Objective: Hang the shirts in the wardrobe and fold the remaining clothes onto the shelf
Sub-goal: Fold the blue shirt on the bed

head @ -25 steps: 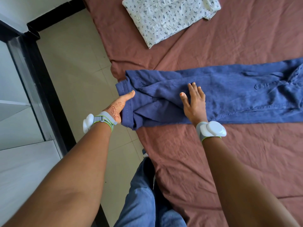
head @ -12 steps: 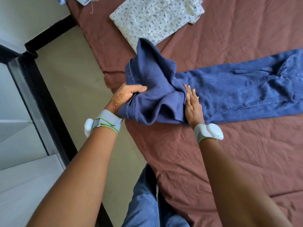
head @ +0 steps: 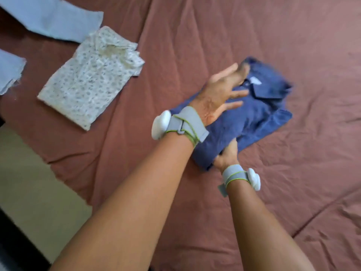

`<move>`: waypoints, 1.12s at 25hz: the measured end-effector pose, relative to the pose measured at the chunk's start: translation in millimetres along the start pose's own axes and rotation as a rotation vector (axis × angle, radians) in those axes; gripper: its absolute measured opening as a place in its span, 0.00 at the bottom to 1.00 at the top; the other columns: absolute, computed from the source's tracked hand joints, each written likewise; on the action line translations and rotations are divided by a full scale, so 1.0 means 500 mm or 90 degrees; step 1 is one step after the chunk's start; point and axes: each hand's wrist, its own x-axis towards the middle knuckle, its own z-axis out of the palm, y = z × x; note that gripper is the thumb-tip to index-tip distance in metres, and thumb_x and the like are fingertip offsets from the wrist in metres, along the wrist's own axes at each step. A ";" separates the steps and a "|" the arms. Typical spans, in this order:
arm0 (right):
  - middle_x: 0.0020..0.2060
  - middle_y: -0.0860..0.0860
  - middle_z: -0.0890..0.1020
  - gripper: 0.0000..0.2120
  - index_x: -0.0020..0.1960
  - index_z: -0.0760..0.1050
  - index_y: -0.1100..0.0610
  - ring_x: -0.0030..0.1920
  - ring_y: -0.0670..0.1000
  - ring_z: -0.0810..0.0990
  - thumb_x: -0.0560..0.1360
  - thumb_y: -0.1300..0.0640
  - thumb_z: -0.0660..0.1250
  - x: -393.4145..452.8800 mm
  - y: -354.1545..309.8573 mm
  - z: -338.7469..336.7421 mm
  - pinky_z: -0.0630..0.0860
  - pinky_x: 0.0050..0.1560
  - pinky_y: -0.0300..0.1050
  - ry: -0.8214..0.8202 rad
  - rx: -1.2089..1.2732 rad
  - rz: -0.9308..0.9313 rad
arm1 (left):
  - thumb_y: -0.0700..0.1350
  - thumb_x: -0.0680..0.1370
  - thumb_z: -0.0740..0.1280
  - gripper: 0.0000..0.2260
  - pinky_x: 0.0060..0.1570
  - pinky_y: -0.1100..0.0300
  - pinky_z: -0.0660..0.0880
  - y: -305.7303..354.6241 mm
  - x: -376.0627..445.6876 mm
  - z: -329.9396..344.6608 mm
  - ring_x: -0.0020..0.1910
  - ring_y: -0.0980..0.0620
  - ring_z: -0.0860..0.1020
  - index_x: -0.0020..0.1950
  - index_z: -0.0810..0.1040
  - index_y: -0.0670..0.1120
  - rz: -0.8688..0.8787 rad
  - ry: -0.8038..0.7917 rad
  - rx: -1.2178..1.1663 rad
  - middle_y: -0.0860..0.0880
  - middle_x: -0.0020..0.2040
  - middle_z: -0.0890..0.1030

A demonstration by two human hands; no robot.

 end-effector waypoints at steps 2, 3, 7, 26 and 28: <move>0.49 0.56 0.85 0.40 0.52 0.83 0.58 0.49 0.56 0.84 0.75 0.28 0.45 0.028 -0.019 -0.031 0.79 0.52 0.55 -0.051 0.094 0.013 | 0.46 0.80 0.64 0.05 0.35 0.62 0.73 -0.076 0.038 -0.031 0.38 0.51 0.76 0.53 0.77 0.47 -0.041 0.139 0.114 0.47 0.45 0.78; 0.54 0.57 0.83 0.43 0.60 0.80 0.58 0.55 0.58 0.82 0.72 0.25 0.45 0.035 -0.022 -0.042 0.76 0.58 0.59 -0.083 0.107 0.027 | 0.44 0.78 0.66 0.04 0.35 0.61 0.73 -0.126 0.049 -0.069 0.36 0.49 0.76 0.46 0.78 0.46 -0.057 0.216 0.183 0.47 0.42 0.78; 0.69 0.59 0.73 0.47 0.73 0.66 0.58 0.69 0.61 0.71 0.69 0.23 0.52 0.029 -0.021 -0.047 0.66 0.70 0.62 -0.155 0.085 0.002 | 0.47 0.68 0.69 0.15 0.56 0.50 0.77 -0.212 0.055 -0.201 0.49 0.43 0.81 0.52 0.82 0.45 -0.006 0.463 0.445 0.44 0.48 0.83; 0.32 0.49 0.77 0.11 0.26 0.76 0.51 0.37 0.50 0.74 0.63 0.54 0.76 0.143 -0.231 -0.029 0.78 0.42 0.53 0.382 -0.091 -0.362 | 0.49 0.70 0.75 0.23 0.56 0.57 0.76 -0.048 0.471 -0.091 0.55 0.50 0.79 0.59 0.78 0.38 0.006 0.182 0.544 0.46 0.54 0.81; 0.32 0.49 0.76 0.13 0.26 0.77 0.50 0.38 0.50 0.72 0.68 0.58 0.73 0.135 -0.237 -0.036 0.73 0.40 0.49 0.361 -0.089 -0.381 | 0.43 0.71 0.74 0.05 0.44 0.61 0.76 -0.036 0.474 -0.084 0.41 0.52 0.77 0.42 0.80 0.43 0.050 0.166 0.477 0.53 0.36 0.81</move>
